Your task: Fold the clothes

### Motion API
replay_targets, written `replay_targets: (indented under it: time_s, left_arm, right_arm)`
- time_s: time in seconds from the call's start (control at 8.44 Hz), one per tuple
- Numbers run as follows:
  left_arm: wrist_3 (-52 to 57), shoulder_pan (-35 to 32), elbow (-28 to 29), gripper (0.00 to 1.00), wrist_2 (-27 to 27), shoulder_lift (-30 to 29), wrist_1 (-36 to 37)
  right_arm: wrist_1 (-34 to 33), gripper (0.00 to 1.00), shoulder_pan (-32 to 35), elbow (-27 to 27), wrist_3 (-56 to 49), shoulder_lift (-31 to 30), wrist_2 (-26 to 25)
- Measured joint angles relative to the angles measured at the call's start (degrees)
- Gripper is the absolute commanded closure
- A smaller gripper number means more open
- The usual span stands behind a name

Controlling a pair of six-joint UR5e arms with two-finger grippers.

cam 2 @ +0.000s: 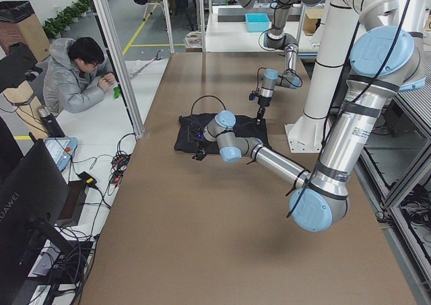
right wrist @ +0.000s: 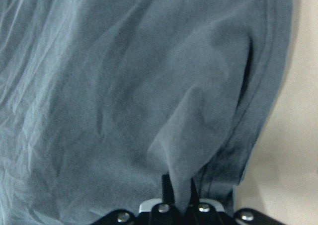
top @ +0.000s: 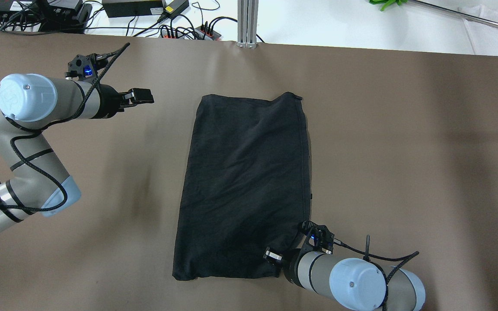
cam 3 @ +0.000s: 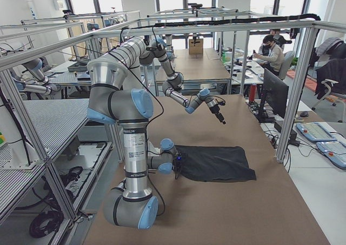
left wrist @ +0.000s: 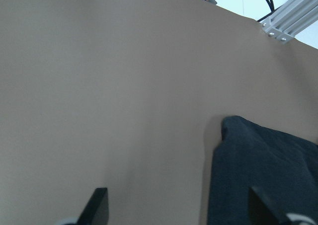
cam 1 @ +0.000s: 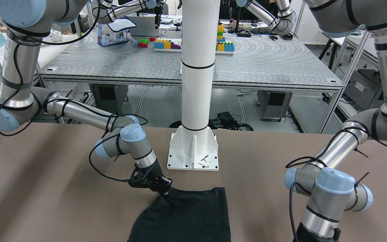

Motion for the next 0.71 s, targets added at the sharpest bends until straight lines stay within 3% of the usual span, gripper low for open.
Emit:
replay_targets:
  time_s: [0.24,0.71]
  left_arm:
    - [-10.74,3.66,-5.17,0.0,-1.78,1.12,0.15]
    - [-24.95,18.25,-18.61,0.0,9.16,8.23,2.95]
  right_arm:
    - [0.41,1.0,0.1,0.54,-0.36,-0.04,0.03]
    - [0.6,1.0,0.45,1.26,-0.56,-0.01,-0.04]
